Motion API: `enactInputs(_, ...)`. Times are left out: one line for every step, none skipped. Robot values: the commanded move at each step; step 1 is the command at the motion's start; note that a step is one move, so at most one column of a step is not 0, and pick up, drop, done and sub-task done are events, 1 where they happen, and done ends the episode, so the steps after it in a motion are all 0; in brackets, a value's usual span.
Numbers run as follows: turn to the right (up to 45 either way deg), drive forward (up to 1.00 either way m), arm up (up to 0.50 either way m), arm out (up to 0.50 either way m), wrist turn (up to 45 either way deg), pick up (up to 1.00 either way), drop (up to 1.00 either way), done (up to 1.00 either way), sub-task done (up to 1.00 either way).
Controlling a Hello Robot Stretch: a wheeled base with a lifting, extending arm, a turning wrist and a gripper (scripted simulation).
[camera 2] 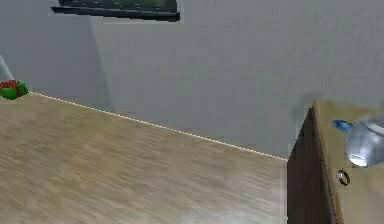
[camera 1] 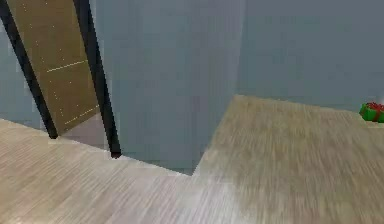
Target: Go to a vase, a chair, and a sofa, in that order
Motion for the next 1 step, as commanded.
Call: enactInputs(-42.0, 0.00, 0.00, 0.00, 0.0, 0.00, 0.00, 0.00, 0.00)
